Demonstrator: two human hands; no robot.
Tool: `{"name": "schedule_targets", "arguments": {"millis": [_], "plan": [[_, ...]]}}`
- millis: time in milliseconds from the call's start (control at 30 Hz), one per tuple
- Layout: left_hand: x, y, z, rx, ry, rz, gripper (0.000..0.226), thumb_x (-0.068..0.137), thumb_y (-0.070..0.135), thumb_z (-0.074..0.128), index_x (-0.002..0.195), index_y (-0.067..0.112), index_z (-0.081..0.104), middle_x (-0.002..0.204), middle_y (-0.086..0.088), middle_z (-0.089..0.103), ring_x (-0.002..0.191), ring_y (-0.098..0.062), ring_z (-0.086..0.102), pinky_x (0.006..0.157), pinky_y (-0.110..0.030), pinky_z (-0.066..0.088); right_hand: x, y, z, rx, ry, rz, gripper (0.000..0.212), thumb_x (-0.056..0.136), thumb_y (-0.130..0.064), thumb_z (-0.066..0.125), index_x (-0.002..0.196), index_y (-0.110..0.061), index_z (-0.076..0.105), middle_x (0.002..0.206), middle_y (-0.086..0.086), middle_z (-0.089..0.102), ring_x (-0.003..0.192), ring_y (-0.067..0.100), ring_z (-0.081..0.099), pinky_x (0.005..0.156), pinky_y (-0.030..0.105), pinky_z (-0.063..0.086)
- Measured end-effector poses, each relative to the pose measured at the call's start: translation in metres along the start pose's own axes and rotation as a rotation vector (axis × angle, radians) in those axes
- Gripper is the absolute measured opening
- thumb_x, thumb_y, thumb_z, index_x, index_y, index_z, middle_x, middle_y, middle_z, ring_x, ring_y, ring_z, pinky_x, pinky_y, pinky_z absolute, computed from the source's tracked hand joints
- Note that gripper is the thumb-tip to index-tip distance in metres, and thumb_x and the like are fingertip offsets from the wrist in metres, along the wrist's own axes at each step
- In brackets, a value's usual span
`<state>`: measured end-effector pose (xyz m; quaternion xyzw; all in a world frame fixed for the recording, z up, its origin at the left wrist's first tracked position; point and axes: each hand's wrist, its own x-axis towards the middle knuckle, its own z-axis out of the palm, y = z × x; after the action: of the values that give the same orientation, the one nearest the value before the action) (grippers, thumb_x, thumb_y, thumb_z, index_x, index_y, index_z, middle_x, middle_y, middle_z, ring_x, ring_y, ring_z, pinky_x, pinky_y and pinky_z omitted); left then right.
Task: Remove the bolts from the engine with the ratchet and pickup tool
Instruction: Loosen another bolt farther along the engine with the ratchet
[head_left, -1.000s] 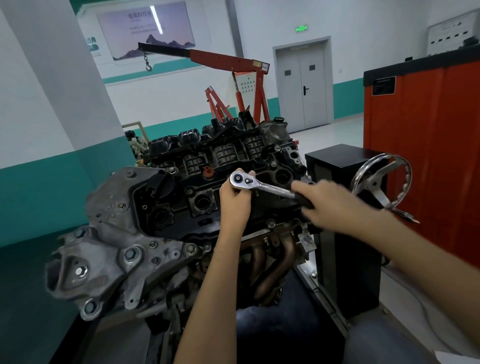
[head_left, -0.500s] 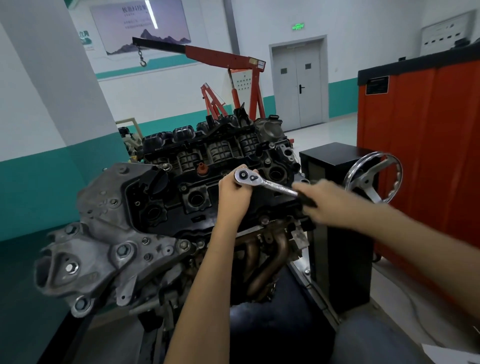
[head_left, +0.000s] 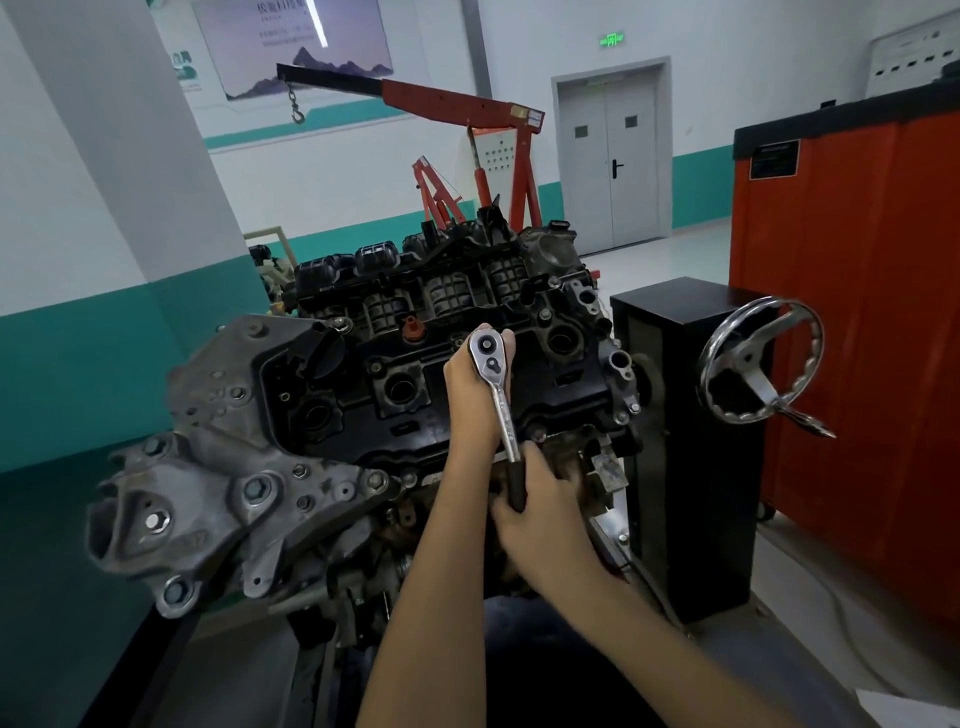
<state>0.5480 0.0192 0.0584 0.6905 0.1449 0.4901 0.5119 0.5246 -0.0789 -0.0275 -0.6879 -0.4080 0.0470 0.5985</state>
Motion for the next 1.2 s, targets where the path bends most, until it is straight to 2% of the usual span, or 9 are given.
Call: {"name": "schedule_targets", "arguments": {"millis": [167,233,400,467,567,767,933,1033,1200], "plan": [[0.001,-0.004,-0.008,0.055,-0.141,0.086,0.051,0.095,0.009,0.058,0.054,0.032,0.037,0.052,0.014,0.034,0.056,-0.003,0.029,0.056,-0.018,0.028,0.023,0.003,-0.072,-0.271,-0.191,-0.107,0.027,0.079,-0.001,0.057,0.092,-0.024,0.052,0.064,0.004,0.054,0.053,0.017,0.052,0.046,0.018,0.039],[0.002,-0.001,-0.006,0.086,-0.171,0.110,0.051,0.092,0.005,0.055,0.053,0.037,0.051,0.052,0.017,0.046,0.056,0.001,0.039,0.058,-0.015,0.032,0.053,-0.005,-0.124,-0.523,-0.290,-0.179,0.024,0.082,-0.002,0.060,0.099,-0.019,0.055,0.066,-0.002,0.055,0.053,0.009,0.054,0.047,0.014,0.040],[0.000,-0.004,-0.013,0.014,-0.104,0.098,0.035,0.087,0.011,0.051,0.061,0.034,0.057,0.067,0.012,0.054,0.069,-0.006,0.046,0.064,-0.022,0.035,0.105,-0.038,-0.156,-1.117,-0.289,-0.447,0.024,0.088,-0.020,0.057,0.095,-0.032,0.038,0.065,-0.011,0.043,0.061,0.013,0.046,0.059,0.026,0.035],[-0.001,-0.008,-0.014,-0.035,-0.090,0.077,0.036,0.088,0.013,0.053,0.060,0.036,0.058,0.071,0.013,0.057,0.075,-0.007,0.051,0.069,-0.018,0.040,0.088,-0.027,-0.142,-1.036,-0.202,-0.422,0.027,0.085,-0.019,0.059,0.090,-0.032,0.035,0.064,-0.011,0.042,0.061,0.017,0.048,0.058,0.027,0.034],[-0.004,-0.008,-0.008,-0.018,-0.074,0.078,0.043,0.096,0.012,0.058,0.058,0.026,0.041,0.055,0.016,0.041,0.059,-0.005,0.037,0.059,-0.019,0.034,0.036,-0.002,-0.098,-0.534,-0.116,-0.202,0.030,0.081,-0.011,0.061,0.081,-0.030,0.038,0.060,-0.003,0.048,0.054,0.022,0.053,0.050,0.028,0.039],[0.002,-0.005,-0.008,0.032,-0.045,0.006,0.051,0.094,0.012,0.061,0.059,0.025,0.026,0.047,0.015,0.027,0.051,-0.004,0.023,0.057,-0.024,0.024,-0.002,-0.002,0.012,-0.011,0.040,0.001,0.027,0.080,-0.002,0.055,0.103,-0.015,0.049,0.058,-0.008,0.043,0.051,-0.004,0.051,0.045,0.008,0.035],[0.006,-0.002,-0.015,0.096,-0.194,0.083,0.051,0.093,0.009,0.058,0.053,0.029,0.036,0.050,0.015,0.034,0.053,-0.003,0.029,0.054,-0.018,0.028,0.029,0.000,-0.082,-0.350,-0.203,-0.128,0.031,0.079,-0.002,0.057,0.087,-0.029,0.045,0.061,0.000,0.053,0.051,0.013,0.054,0.048,0.018,0.043],[0.006,0.004,-0.013,0.167,-0.239,0.112,0.056,0.089,-0.001,0.049,0.048,0.037,0.050,0.049,0.016,0.045,0.051,-0.001,0.033,0.054,-0.019,0.028,0.076,-0.013,-0.148,-0.787,-0.293,-0.271,0.023,0.084,-0.012,0.061,0.099,-0.026,0.051,0.065,-0.009,0.050,0.060,0.015,0.057,0.056,0.027,0.042],[0.002,-0.003,-0.013,0.028,-0.107,0.055,0.041,0.094,0.003,0.049,0.061,0.025,0.044,0.060,0.009,0.042,0.064,-0.012,0.036,0.064,-0.029,0.030,0.093,-0.031,-0.144,-1.058,-0.171,-0.393,0.019,0.086,-0.021,0.057,0.099,-0.028,0.045,0.067,-0.008,0.043,0.068,0.024,0.056,0.053,0.026,0.031]]}}
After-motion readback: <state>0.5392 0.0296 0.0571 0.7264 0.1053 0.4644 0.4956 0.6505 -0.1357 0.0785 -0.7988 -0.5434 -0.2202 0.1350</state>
